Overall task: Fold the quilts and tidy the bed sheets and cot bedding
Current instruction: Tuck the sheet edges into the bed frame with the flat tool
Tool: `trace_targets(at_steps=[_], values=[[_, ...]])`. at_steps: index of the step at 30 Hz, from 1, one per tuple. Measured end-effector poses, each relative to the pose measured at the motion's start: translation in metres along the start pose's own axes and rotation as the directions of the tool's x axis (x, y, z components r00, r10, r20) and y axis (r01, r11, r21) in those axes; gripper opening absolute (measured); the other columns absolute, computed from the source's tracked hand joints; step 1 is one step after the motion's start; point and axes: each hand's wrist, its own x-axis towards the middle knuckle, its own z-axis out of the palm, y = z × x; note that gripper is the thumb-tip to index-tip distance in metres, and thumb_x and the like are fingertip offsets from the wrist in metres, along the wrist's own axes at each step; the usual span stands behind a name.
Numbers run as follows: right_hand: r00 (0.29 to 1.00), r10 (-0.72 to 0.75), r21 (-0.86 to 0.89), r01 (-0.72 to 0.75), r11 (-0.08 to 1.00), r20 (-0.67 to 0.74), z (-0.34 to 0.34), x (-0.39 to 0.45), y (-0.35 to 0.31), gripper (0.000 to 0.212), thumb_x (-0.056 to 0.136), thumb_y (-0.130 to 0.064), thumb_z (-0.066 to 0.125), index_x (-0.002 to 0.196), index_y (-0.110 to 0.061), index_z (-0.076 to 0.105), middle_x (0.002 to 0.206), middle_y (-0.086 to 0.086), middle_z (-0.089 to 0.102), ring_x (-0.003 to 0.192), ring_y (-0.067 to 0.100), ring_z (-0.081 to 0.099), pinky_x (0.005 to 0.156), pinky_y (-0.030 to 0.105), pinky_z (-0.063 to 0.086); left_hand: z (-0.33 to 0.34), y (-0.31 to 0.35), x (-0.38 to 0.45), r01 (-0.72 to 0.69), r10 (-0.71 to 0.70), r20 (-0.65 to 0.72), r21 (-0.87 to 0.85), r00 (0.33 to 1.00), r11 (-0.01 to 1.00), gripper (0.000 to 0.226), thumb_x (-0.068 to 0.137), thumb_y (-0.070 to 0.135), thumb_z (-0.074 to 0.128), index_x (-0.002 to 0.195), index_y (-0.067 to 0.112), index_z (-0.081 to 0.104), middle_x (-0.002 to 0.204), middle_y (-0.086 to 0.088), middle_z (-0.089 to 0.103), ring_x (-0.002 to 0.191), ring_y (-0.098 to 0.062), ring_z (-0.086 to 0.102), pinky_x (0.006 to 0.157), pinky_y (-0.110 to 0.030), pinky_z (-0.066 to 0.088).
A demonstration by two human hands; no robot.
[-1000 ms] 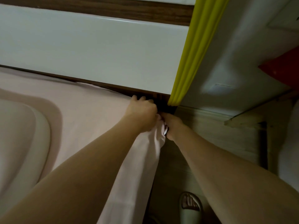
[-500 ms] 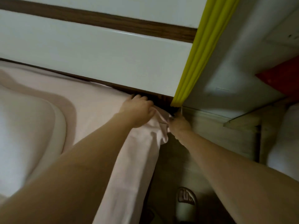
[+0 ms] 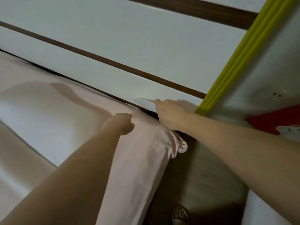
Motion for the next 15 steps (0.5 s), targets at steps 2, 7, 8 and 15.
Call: trace_targets(at_steps=[2, 7, 8, 15], values=[[0.999, -0.010, -0.031, 0.011, 0.999, 0.032, 0.003, 0.016, -0.014, 0.025, 0.095, -0.006, 0.038, 0.117, -0.008, 0.049, 0.112, 0.013, 0.059, 0.090, 0.030, 0.056, 0.066, 0.036, 0.032, 0.010, -0.003, 0.003, 0.002, -0.002, 0.013, -0.004, 1.000, 1.000, 0.051, 0.100, 0.035, 0.040, 0.148, 0.018, 0.033, 0.149, -0.006, 0.039, 0.135, -0.026, 0.038, 0.110, -0.041, 0.034], [0.999, 0.003, -0.147, 0.002, 0.989, 0.038, 0.011, 0.043, -0.022, 0.023, 0.095, -0.009, 0.039, 0.112, -0.012, 0.054, 0.113, 0.011, 0.058, 0.098, 0.031, 0.058, 0.067, 0.036, 0.033, 0.034, -0.011, 0.013, -0.008, 0.009, 0.013, -0.081, 1.000, 0.997, 0.045, 0.097, 0.026, 0.043, 0.140, 0.012, 0.039, 0.138, -0.006, 0.047, 0.125, -0.029, 0.048, 0.103, -0.043, 0.041], [0.999, -0.001, -0.139, 0.008, 0.990, 0.050, 0.012, 0.047, -0.023, 0.020, 0.096, -0.013, 0.036, 0.106, -0.014, 0.053, 0.110, 0.011, 0.058, 0.093, 0.031, 0.056, 0.067, 0.038, 0.034, 0.036, -0.012, 0.016, -0.018, 0.018, 0.002, -0.103, 1.000, 0.995, 0.044, 0.097, 0.025, 0.043, 0.138, 0.010, 0.038, 0.136, -0.007, 0.047, 0.123, -0.030, 0.049, 0.101, -0.043, 0.042], [0.988, 0.038, -0.151, -0.016, 0.988, 0.147, 0.058, 0.104, -0.035, 0.033, 0.100, -0.014, 0.036, 0.126, -0.009, 0.055, 0.127, 0.014, 0.055, 0.114, 0.034, 0.055, 0.084, 0.038, 0.043, 0.044, -0.018, 0.047, -0.040, 0.036, -0.028, -0.154, 0.999, 0.987, 0.047, 0.098, 0.032, 0.042, 0.139, 0.010, 0.043, 0.145, -0.011, 0.038, 0.130, -0.032, 0.040, 0.107, -0.044, 0.035]])
